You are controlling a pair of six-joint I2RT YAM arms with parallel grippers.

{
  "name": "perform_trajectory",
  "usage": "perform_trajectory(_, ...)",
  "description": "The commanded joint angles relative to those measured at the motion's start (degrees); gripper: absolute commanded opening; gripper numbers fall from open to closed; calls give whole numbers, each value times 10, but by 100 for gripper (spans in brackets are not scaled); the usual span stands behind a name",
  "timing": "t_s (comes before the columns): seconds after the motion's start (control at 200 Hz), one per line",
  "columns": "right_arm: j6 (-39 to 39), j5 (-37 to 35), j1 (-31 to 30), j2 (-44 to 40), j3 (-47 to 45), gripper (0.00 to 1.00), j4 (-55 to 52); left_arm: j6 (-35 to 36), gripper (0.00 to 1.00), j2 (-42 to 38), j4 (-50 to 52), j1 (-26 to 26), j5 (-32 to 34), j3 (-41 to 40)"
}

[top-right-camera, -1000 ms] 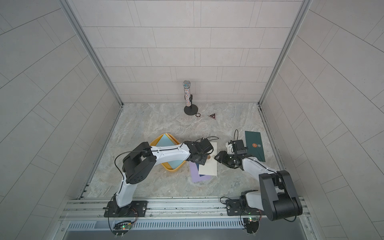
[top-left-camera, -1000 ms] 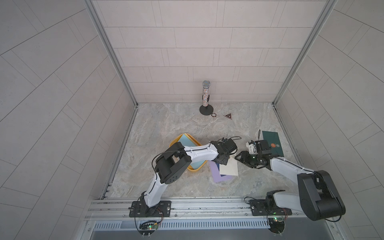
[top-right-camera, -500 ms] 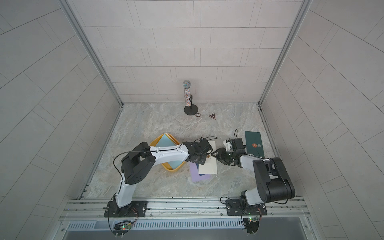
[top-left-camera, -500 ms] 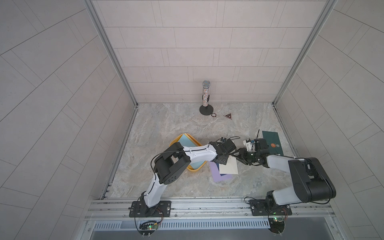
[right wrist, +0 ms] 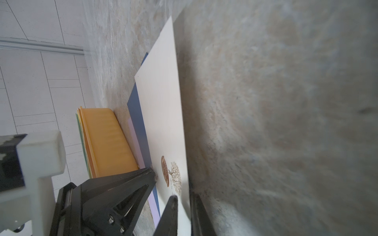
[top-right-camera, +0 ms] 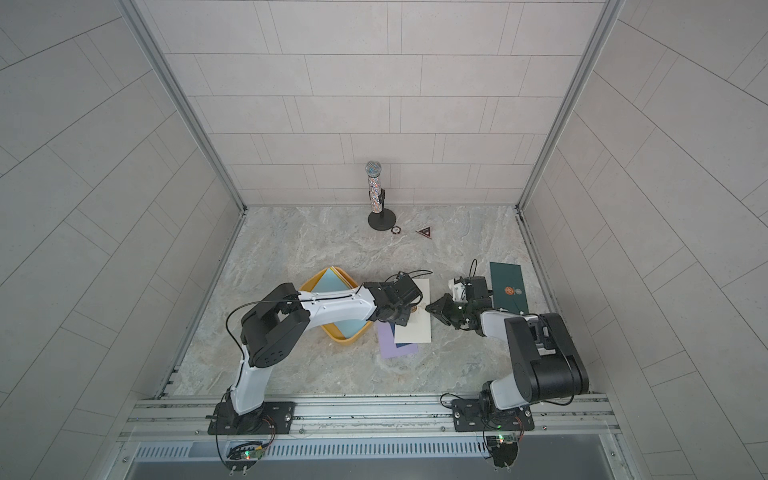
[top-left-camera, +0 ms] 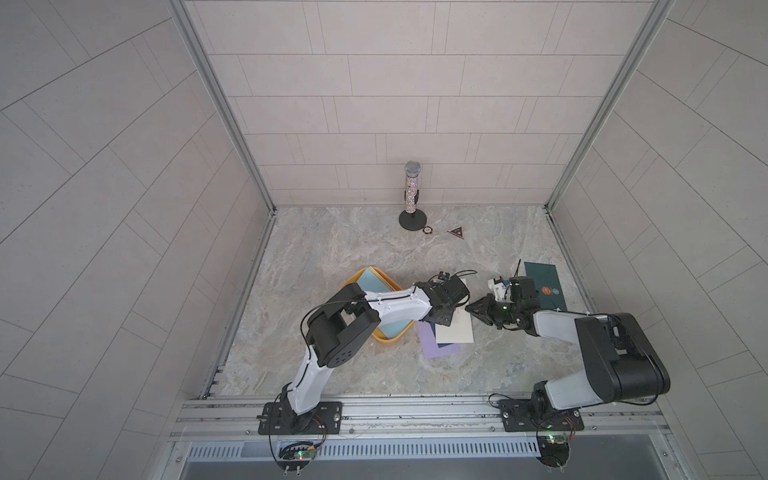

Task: Put the sealed envelopes into the storage box
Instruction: Pick up the envelope from the center of the board.

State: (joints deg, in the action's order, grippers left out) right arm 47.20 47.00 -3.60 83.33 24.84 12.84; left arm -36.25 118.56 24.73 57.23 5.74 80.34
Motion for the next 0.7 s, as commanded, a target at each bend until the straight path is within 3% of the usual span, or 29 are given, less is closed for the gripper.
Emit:
perform_trajectory(0.0, -20, 32, -17, -28, 16, 18, -38, -2, 17, 47, -1, 6, -49, -33)
perform_trajectory(0.155, -74, -19, -33, -66, 48, 23, -143, -2, 17, 49, -1, 6, -49, -33)
perform_trajectory(0.43, -69, -14, -50, -44, 50, 18, -124, -1, 17, 48, -4, 6, -50, -33)
perform_trajectory(0.695, -87, -38, -51, -52, 67, 1, -150, 1, 17, 14, -14, 6, -43, -42)
